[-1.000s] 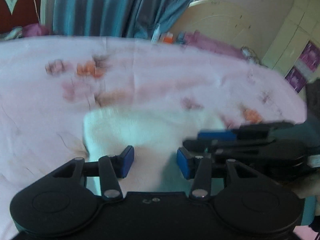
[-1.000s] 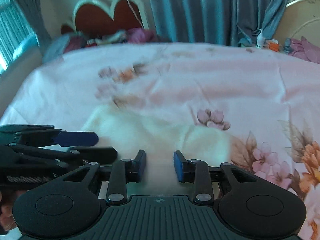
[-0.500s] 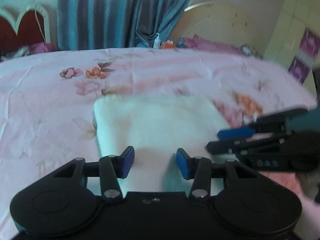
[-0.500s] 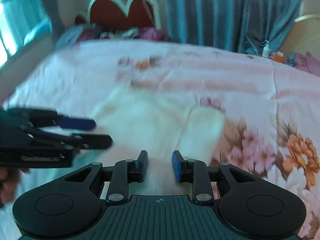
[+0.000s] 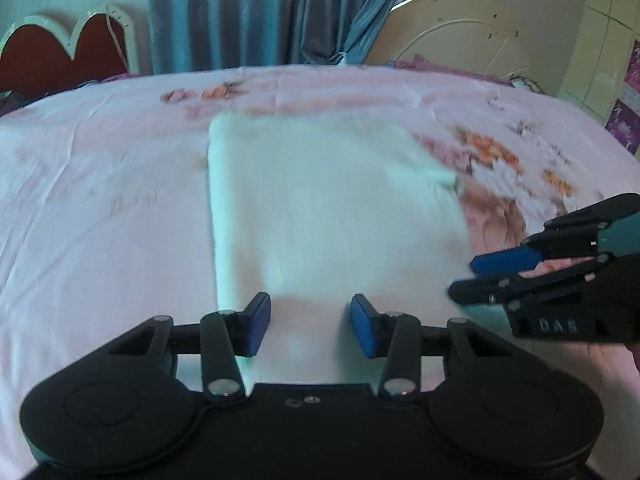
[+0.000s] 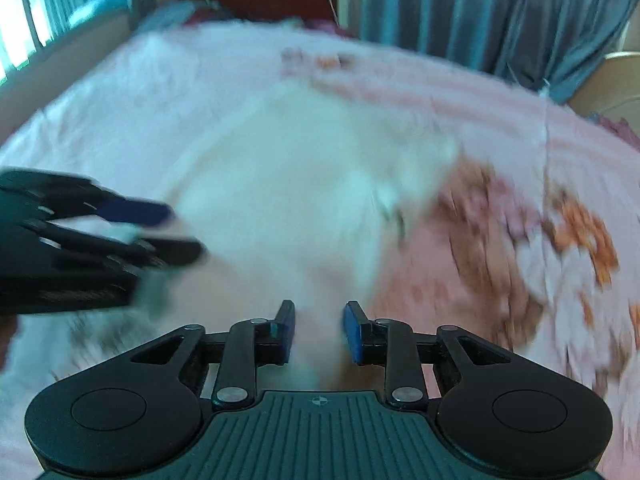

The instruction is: Fold small clothes

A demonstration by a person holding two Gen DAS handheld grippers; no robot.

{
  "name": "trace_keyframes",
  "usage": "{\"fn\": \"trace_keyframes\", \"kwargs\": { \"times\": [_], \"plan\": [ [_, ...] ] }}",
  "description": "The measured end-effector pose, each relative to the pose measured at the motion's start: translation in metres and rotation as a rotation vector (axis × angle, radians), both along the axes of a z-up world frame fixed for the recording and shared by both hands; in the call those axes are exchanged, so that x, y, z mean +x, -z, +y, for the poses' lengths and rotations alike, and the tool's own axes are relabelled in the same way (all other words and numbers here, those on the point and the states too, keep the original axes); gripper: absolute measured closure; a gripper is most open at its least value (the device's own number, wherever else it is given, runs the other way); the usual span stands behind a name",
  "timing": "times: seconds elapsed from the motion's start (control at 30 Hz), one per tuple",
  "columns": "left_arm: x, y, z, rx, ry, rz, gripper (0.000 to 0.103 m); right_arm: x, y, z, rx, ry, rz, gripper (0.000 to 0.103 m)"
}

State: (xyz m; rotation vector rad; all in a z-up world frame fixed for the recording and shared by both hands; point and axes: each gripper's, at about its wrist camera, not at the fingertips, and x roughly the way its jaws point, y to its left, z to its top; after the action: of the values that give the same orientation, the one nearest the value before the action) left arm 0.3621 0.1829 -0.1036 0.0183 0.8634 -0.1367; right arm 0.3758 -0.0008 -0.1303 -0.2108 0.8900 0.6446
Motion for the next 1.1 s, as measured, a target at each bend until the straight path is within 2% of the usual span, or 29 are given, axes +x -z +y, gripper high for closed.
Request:
{"fn": "trace_keyframes", "kwargs": {
  "times": [0.07,0.2,0.27,0.6,0.7,0.77,0.87,0.9,0.93,1.03,1.1],
  "plan": [
    [-0.007,0.001,-0.003,0.016,-0.015,-0.007,0.061,0.002,0.002,-0.009,0.037,0.033,0.018,0.075],
    [-0.016,-0.009,-0.009,0.025,-0.041,-0.008,0.061,-0.006,-0.009,-0.012,0.03,0.064,-0.01,0.075],
    [-0.027,-0.016,-0.012,0.03,-0.049,-0.024,0.061,-0.021,-0.022,-0.021,0.071,0.084,-0.052,0.075],
    [-0.09,-0.043,-0.026,0.044,-0.078,-0.081,0.059,-0.083,-0.058,-0.049,0.143,0.1,-0.097,0.075],
    [-0.109,-0.055,-0.028,0.045,-0.097,-0.109,0.052,-0.105,-0.068,-0.059,0.16,0.116,-0.116,0.075],
    [-0.122,-0.063,-0.029,0.053,-0.114,-0.137,0.036,-0.117,-0.074,-0.066,0.167,0.133,-0.123,0.075],
    [-0.141,-0.073,-0.03,0.045,-0.129,-0.161,0.032,-0.136,-0.08,-0.078,0.176,0.155,-0.134,0.074],
    [-0.147,-0.077,-0.029,0.038,-0.132,-0.17,0.03,-0.142,-0.083,-0.082,0.181,0.163,-0.136,0.063],
    [-0.155,-0.081,-0.03,0.034,-0.135,-0.184,0.029,-0.149,-0.086,-0.086,0.19,0.17,-0.149,0.046],
    [-0.172,-0.091,-0.034,0.035,-0.133,-0.208,0.028,-0.169,-0.095,-0.096,0.199,0.174,-0.183,0.043],
    [-0.184,-0.099,-0.038,0.031,-0.127,-0.225,0.022,-0.181,-0.101,-0.101,0.211,0.184,-0.188,0.043]
  ]
}}
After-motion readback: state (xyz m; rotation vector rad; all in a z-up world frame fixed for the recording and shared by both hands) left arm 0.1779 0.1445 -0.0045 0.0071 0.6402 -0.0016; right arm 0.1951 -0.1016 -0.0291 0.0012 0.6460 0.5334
